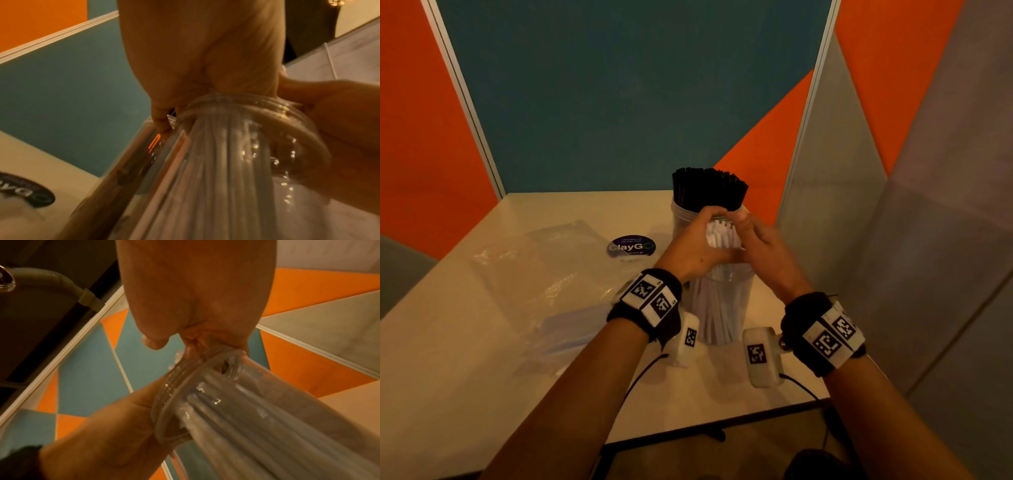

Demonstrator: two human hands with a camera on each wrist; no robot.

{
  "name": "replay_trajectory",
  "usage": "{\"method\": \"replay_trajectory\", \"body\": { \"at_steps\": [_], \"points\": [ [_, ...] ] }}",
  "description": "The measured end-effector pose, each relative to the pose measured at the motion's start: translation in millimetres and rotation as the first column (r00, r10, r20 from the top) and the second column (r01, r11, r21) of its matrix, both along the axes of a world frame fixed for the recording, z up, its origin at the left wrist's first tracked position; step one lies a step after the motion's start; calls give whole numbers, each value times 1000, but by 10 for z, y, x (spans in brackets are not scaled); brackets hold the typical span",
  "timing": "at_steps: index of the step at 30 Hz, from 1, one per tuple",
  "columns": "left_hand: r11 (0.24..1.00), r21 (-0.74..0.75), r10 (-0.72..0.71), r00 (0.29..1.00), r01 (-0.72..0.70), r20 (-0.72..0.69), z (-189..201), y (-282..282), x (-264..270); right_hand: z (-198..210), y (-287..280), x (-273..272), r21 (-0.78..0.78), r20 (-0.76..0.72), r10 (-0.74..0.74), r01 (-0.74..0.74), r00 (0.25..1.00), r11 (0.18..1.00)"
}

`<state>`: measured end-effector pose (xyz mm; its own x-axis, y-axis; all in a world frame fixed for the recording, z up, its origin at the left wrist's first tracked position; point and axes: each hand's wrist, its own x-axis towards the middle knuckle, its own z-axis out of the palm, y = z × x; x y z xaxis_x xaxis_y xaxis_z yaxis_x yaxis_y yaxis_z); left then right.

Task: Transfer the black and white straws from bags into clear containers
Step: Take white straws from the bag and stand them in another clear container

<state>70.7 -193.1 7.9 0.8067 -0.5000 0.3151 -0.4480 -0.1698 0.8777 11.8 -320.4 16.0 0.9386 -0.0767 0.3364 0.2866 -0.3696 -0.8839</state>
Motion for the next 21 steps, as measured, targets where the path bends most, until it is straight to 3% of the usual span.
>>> {"method": "replay_trajectory", "body": {
  "at_steps": [6, 9, 13, 17, 21],
  "points": [
    [998, 44, -41, 995, 37, 90, 51, -25, 74, 92, 41, 51, -182, -87, 23, -39, 996, 983],
    [999, -21, -37, 995, 39, 93, 103, -54, 102, 179, 29, 48, -97, -58, 54, -60, 997, 993],
    [996, -61, 79, 987, -72, 138, 144, -138, 141, 211, 19, 127, 55, -83, -12, 17, 997, 998],
    [987, 13, 156, 979, -159, 132, 65, -145, 195, 199, 20, 129, -134, -98, -159, 145, 982, 980],
    [980, 43, 183, 965, -194, 186, -18, -75, 197, 156, -12, 70, -188, -20, -172, 166, 985, 968]
  ]
}}
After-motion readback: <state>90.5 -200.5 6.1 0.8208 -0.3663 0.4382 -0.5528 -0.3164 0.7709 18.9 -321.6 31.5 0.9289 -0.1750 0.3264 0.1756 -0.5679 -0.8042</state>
